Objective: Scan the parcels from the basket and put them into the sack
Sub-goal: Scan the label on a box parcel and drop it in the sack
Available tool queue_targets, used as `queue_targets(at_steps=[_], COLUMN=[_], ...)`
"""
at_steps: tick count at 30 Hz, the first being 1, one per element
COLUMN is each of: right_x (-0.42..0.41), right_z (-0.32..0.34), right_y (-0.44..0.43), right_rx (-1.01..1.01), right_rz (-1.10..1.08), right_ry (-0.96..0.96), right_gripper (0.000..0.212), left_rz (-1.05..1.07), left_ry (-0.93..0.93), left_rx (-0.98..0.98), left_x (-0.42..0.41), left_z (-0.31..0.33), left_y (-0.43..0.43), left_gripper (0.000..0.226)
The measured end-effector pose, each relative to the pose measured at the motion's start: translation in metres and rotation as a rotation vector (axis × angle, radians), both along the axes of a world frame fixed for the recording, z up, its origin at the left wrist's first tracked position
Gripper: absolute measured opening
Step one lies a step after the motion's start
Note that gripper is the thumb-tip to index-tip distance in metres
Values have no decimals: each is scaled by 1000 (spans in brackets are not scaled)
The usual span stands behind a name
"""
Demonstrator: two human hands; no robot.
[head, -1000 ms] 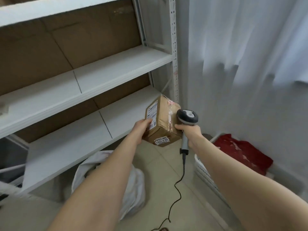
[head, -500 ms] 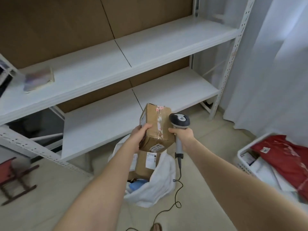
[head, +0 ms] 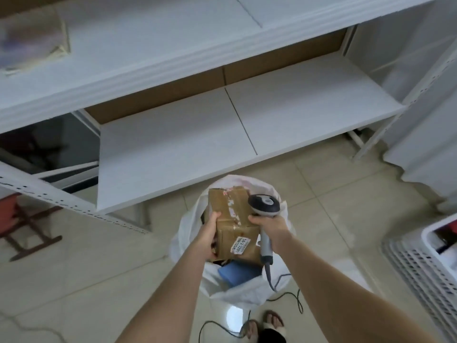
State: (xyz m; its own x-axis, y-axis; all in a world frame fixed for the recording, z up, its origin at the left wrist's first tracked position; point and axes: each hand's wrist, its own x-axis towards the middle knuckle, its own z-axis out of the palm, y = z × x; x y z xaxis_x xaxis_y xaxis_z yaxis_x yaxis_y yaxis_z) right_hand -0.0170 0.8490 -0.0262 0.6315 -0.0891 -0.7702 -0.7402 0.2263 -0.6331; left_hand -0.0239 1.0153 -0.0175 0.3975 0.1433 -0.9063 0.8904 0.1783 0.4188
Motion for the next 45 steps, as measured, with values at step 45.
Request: queue_targets(at_steps=[45], right_x=[-31], right_z=[-172], right_y=[180], right_rx=[-239], right_rz=[400], right_ry=[99], right_gripper=[18], left_rz=[-447], left_ry=[-15], left_rx=[811], left_x=[-22], left_z=[-156], left_y=[184], left_gripper=[42])
